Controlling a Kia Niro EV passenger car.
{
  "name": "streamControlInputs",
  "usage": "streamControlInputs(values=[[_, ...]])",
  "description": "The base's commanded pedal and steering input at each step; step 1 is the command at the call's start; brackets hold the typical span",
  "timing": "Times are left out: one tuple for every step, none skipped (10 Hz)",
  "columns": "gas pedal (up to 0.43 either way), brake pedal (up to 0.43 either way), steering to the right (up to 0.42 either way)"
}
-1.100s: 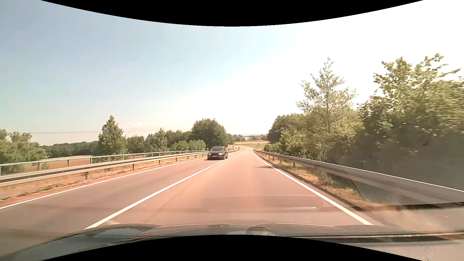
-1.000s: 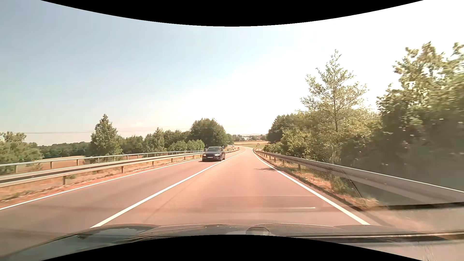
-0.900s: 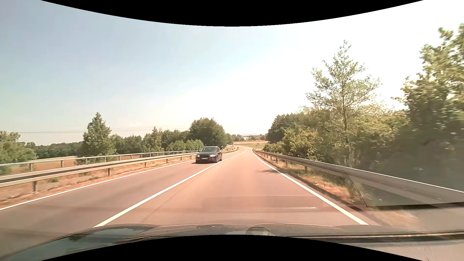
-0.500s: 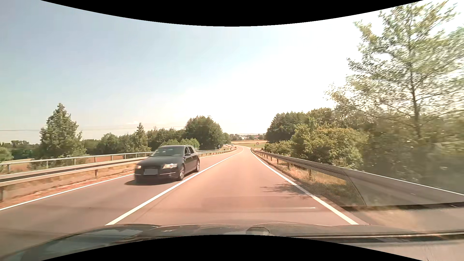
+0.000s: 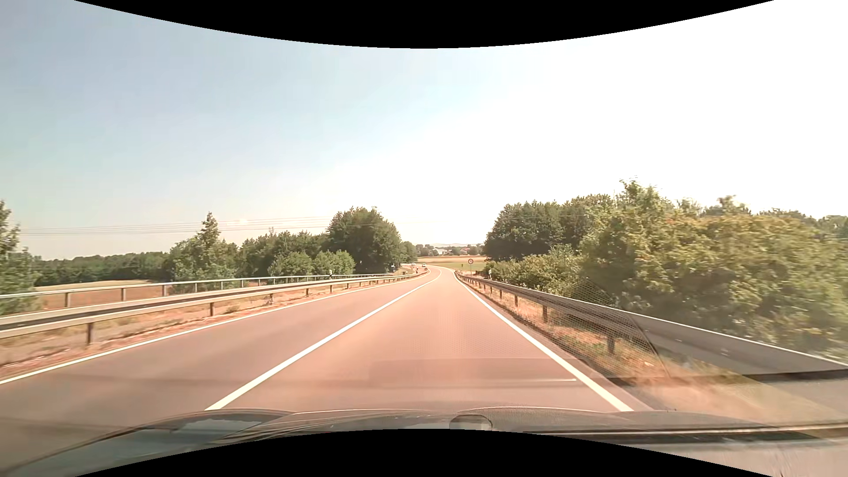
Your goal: Follow the waypoints while adhering to traffic rules and regulations
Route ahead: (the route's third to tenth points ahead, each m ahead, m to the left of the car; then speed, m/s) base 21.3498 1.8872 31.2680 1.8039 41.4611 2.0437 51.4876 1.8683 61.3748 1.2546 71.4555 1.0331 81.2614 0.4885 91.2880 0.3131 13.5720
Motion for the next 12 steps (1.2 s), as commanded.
streamControlInputs(values=[[0.22, 0.0, 0.007], [0.22, 0.0, 0.007], [0.22, 0.0, 0.006], [0.22, 0.0, 0.006], [0.22, 0.0, 0.006], [0.22, 0.0, 0.006], [0.22, 0.0, 0.006], [0.22, 0.0, 0.006], [0.22, 0.0, 0.006], [0.22, 0.0, 0.006], [0.22, 0.0, 0.006], [0.22, 0.0, 0.005]])
